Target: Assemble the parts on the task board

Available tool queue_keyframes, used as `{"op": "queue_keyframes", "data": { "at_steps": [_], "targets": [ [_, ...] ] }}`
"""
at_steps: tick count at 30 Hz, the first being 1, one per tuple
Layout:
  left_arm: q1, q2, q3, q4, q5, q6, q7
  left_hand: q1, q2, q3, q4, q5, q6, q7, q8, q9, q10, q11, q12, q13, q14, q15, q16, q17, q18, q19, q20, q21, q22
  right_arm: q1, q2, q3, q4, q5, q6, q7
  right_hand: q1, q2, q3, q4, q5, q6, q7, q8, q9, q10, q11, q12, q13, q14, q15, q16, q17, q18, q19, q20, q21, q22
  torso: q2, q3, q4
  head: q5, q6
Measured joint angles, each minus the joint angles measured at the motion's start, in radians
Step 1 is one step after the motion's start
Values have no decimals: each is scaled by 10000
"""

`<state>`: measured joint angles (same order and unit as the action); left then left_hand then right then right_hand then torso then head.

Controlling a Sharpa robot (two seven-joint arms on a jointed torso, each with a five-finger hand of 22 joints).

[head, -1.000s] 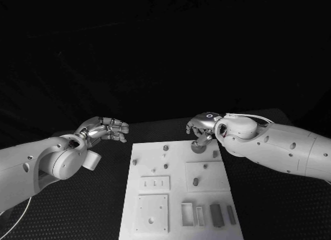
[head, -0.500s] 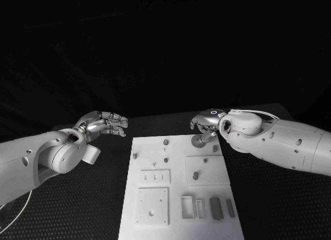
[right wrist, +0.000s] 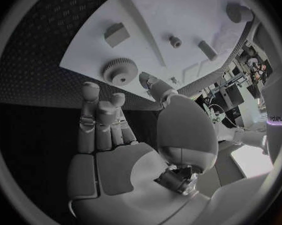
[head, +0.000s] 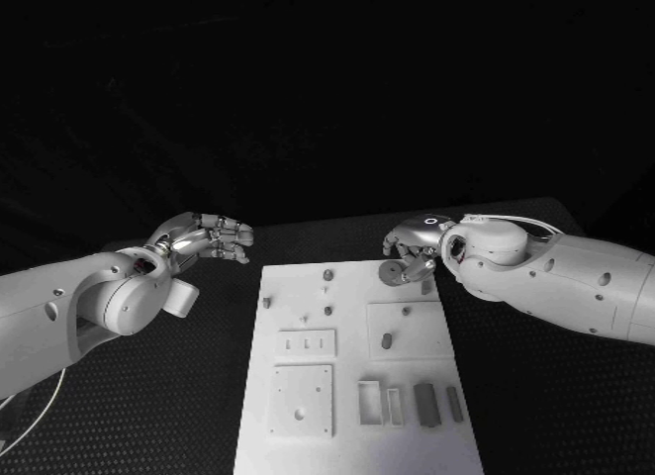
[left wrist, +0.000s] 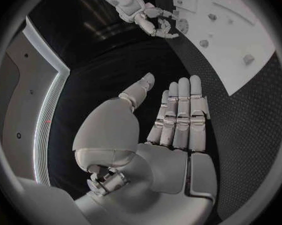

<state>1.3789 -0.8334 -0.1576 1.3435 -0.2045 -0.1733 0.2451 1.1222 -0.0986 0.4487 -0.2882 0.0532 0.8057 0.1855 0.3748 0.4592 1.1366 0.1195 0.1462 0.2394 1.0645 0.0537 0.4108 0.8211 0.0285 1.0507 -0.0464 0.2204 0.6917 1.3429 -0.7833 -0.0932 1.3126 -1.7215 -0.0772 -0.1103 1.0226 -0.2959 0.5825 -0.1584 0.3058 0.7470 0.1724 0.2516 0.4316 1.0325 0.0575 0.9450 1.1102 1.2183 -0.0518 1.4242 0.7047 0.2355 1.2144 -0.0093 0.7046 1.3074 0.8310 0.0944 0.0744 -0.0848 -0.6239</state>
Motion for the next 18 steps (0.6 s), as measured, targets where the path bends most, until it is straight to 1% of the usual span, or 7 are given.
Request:
{"op": "queue_keyframes", "data": {
  "at_steps": [3,5,7,11,13,16,18],
  "targets": [
    [0,11,0,-47,6,1,0,0,0,0,0,0,0,0,0,0,0,0,-38,4,0,0,0,4,-7,0,0,0,0,-18,-22,4,28,42,32,8,0,0,0,0,0,30,-29,0,2,0,0,49,0,0,0,0,11,0,0,0,0,0,0,0,-11,18,-36],
    [0,33,-1,-46,11,5,0,0,0,0,0,0,0,0,0,-1,0,0,-38,4,0,0,0,3,-11,0,0,0,2,-44,-44,8,19,62,49,13,0,0,0,0,0,65,-63,60,17,-3,-3,119,0,0,0,0,13,-1,-1,1,35,0,-1,2,-11,20,-57],
    [0,48,-1,-36,14,11,0,0,0,0,0,0,0,0,0,-1,0,0,-38,4,0,0,-38,3,-16,0,0,0,9,-78,-46,8,-19,73,60,16,0,0,0,0,0,65,-63,66,25,-35,-36,149,0,0,0,0,25,-1,-2,2,39,0,0,1,-11,9,-69],
    [0,47,-1,-35,19,16,-1,0,0,0,0,0,0,0,0,-1,0,0,-39,3,0,0,-38,3,-54,0,0,0,8,-125,-20,8,-64,81,62,21,0,0,0,0,0,66,-62,66,34,-34,-37,194,-1,0,0,0,25,-1,-2,3,39,0,0,0,-11,7,-96],
    [0,46,-1,-35,22,19,-2,0,0,0,0,0,0,0,0,-1,0,0,-39,3,0,0,-38,3,-56,0,0,0,8,-166,14,8,-128,86,49,30,0,0,24,23,0,104,-98,66,33,-33,-37,270,-1,-4,-4,0,33,-1,-2,3,80,0,0,-6,-10,18,-116],
    [0,45,-1,-35,24,21,-3,0,0,0,0,0,0,0,0,-1,0,0,-38,2,0,0,-38,2,-56,0,0,0,8,-187,60,6,-207,89,30,38,-8,8,89,27,0,103,-97,112,48,-33,-38,329,-1,-36,-37,46,39,-1,-3,4,108,0,4,-15,-4,22,-130],
    [0,47,-1,-37,26,23,-3,0,0,0,0,0,0,0,0,-2,0,0,-38,2,0,0,-38,2,-57,0,0,0,8,-195,78,6,-238,91,8,45,-32,45,113,52,0,151,-143,116,54,-32,-38,397,-7,-36,-37,46,44,-2,-3,4,109,0,6,-25,3,27,-140]
  ]
}}
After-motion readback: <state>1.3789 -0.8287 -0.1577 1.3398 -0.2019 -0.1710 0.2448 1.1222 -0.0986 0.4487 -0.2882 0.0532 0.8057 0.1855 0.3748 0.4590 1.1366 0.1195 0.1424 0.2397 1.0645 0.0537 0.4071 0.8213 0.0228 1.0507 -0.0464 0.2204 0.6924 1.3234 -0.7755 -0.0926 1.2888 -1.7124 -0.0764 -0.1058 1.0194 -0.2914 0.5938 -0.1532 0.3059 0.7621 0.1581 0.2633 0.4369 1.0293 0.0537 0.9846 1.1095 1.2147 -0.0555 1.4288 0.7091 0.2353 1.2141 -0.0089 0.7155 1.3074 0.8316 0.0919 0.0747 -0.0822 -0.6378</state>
